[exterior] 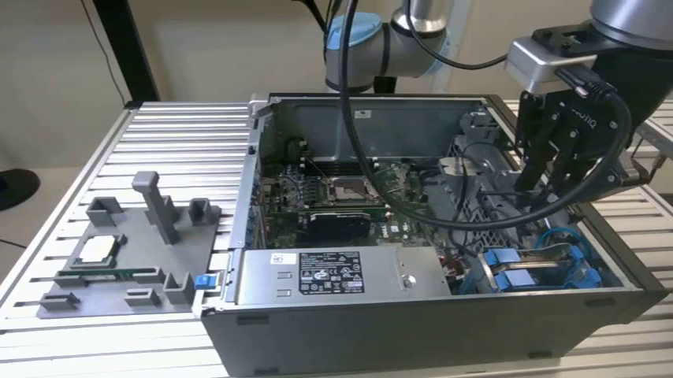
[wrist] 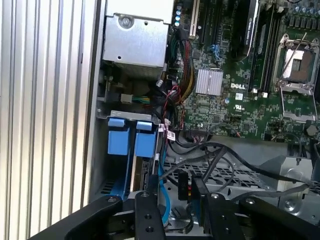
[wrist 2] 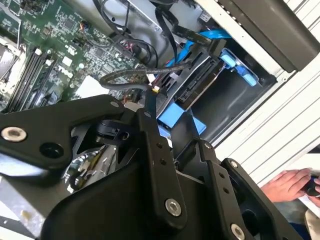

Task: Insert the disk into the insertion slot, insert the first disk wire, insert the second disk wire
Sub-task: 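Insert the first disk wire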

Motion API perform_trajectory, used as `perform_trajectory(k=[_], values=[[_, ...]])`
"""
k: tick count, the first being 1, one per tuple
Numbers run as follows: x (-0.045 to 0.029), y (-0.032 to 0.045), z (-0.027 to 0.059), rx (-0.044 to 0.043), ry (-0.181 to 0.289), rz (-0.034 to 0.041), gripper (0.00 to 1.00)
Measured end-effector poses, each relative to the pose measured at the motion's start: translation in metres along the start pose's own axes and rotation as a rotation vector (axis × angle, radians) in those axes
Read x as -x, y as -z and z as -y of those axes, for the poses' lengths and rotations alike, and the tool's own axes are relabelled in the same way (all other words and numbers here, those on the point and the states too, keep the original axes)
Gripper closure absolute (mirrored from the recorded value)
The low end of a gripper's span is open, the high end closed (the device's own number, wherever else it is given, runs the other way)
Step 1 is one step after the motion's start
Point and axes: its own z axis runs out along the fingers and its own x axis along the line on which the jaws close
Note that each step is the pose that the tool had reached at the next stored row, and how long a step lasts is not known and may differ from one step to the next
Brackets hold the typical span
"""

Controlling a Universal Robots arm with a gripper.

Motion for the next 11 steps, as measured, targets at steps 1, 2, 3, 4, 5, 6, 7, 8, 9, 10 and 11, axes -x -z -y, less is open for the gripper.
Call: perform_trajectory(k=[1,2,3,4,5,6,7,8,9,10,11], values=[[0.0,-0.0005,-0.0005,-0.0015,0.0,-0.0002,0.0],[0.0001,-0.0008,-0.0007,-0.0031,0.0,-0.0003,0.0],[0.0001,-0.0008,-0.0009,-0.0046,0.0,-0.0006,0.0],[0.0001,-0.0009,-0.001,-0.006,0.0,-0.0004,0.0],[0.0001,-0.001,-0.0011,-0.0074,0.0,0.0004,0.0],[0.0002,-0.001,-0.0012,-0.008,0.0,0.001,0.0],[0.0001,-0.0013,-0.0013,-0.0086,0.0,0.0016,0.0],[0.0001,-0.0015,-0.0015,-0.0092,0.0,0.0025,0.0],[0.0001,-0.0017,-0.0016,-0.0097,0.0,0.0033,0.0],[0.0001,-0.0019,-0.0017,-0.0101,0.0,0.004,0.0],[0.0002,-0.0022,-0.0018,-0.0104,0.0,0.0045,0.0]])
